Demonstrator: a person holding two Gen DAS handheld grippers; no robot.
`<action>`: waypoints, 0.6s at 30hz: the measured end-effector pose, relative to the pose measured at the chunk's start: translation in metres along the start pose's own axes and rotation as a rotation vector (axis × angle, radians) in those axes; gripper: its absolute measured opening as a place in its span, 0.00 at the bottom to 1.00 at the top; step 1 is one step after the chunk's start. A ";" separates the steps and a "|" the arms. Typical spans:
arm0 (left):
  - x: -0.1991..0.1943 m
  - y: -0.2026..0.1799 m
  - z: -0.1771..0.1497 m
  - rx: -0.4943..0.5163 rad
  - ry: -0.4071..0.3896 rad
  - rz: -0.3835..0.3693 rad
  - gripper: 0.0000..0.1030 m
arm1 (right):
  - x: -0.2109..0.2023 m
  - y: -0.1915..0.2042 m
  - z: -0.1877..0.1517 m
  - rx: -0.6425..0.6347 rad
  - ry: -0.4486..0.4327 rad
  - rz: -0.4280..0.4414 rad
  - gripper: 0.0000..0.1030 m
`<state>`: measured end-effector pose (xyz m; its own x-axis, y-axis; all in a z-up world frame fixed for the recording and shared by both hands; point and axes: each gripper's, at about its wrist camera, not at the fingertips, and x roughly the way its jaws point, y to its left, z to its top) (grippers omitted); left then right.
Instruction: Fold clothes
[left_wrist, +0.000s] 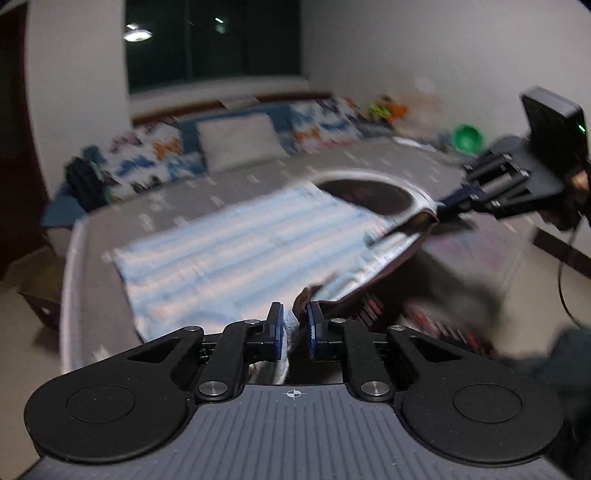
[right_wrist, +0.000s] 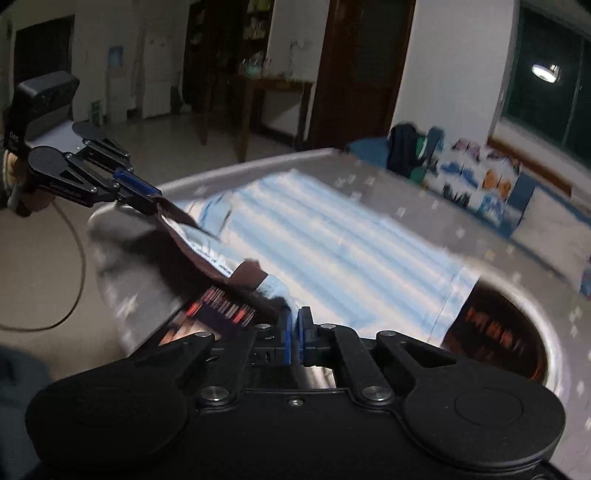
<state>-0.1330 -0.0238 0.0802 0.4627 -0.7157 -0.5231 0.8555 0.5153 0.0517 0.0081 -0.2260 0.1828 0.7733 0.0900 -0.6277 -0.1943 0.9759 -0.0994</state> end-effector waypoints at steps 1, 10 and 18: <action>0.009 0.010 0.014 -0.005 -0.016 0.025 0.12 | 0.006 -0.010 0.008 0.003 -0.014 -0.011 0.04; 0.116 0.095 0.105 -0.115 -0.040 0.178 0.12 | 0.092 -0.095 0.070 0.022 -0.030 -0.107 0.04; 0.234 0.144 0.131 -0.227 0.065 0.291 0.12 | 0.204 -0.159 0.078 0.092 0.059 -0.164 0.04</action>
<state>0.1288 -0.1786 0.0772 0.6571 -0.4964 -0.5672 0.6138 0.7892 0.0204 0.2435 -0.3470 0.1306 0.7531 -0.0810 -0.6529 -0.0105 0.9908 -0.1351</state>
